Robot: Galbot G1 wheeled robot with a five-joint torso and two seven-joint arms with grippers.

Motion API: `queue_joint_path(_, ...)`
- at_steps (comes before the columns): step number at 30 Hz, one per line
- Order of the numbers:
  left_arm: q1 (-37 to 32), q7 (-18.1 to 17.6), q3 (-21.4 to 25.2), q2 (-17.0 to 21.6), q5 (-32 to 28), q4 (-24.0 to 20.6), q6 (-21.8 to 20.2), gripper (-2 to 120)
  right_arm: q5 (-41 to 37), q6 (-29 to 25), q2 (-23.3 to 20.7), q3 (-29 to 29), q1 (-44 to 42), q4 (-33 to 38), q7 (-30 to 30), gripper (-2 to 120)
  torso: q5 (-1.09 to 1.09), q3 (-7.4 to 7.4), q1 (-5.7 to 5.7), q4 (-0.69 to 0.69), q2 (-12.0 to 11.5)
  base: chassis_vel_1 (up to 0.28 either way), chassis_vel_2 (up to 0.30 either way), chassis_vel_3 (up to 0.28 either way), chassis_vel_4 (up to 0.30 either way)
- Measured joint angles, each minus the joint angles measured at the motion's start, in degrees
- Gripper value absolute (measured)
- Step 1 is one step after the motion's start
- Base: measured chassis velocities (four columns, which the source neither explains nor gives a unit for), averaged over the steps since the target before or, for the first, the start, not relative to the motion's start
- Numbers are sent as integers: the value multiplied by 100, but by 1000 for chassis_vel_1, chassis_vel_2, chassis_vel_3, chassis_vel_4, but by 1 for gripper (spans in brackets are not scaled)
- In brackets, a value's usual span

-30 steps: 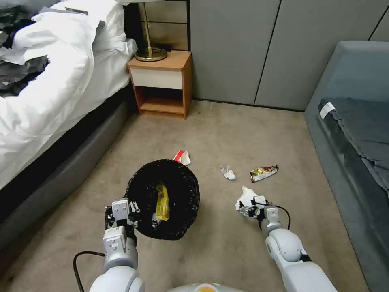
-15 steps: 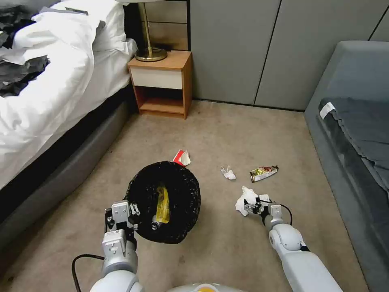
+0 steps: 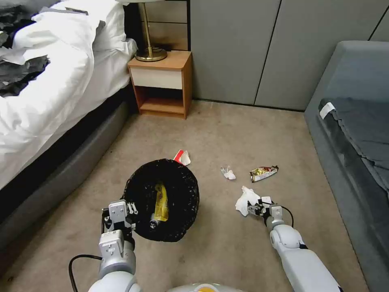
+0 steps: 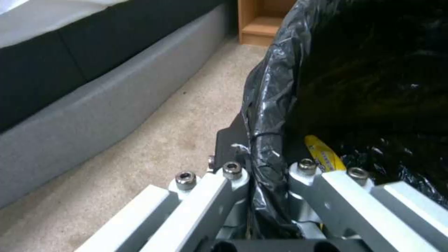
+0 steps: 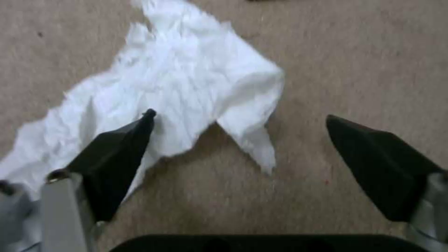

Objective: Pick up the trash bin, then pick up the garbage from the floor and place it into the trash bin.

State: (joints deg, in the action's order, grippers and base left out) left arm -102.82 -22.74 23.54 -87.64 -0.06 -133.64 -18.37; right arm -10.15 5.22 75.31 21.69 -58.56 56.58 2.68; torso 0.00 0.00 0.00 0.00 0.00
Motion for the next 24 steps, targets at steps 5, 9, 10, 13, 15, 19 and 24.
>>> queue_joint_path(5,-24,-2,-2,-8,15,0,0,3,128,-213,67,2,191,-424,110,78,0,0,0,0,0,0,0,0,0)
queue_joint_path(9,-41,-2,1,-19,33,0,1,3,180,-386,135,-14,384,-754,161,71,-3,0,0,-1,1,0,0,0,0)
queue_joint_path(10,-44,-3,3,-24,39,0,1,3,202,-445,157,-24,438,-849,174,68,-3,-1,0,-1,1,0,0,0,0)
queue_joint_path(13,-49,-3,7,-29,48,4,1,3,230,-554,189,-49,522,-1002,176,60,-3,-1,0,-1,1,0,0,0,0)
queue_joint_path(15,-43,-3,11,-30,53,16,2,3,236,-629,200,-71,582,-1110,177,53,-1,-1,0,0,1,0,0,0,0)
queue_joint_path(19,-24,-3,10,-42,65,41,1,3,236,-655,202,-93,615,-1163,179,42,2,-1,0,2,1,0,0,0,0)
queue_joint_path(24,8,-3,-17,-61,90,55,-9,3,230,-658,200,-96,606,-1143,175,22,5,-1,0,4,0,0,0,0,0)
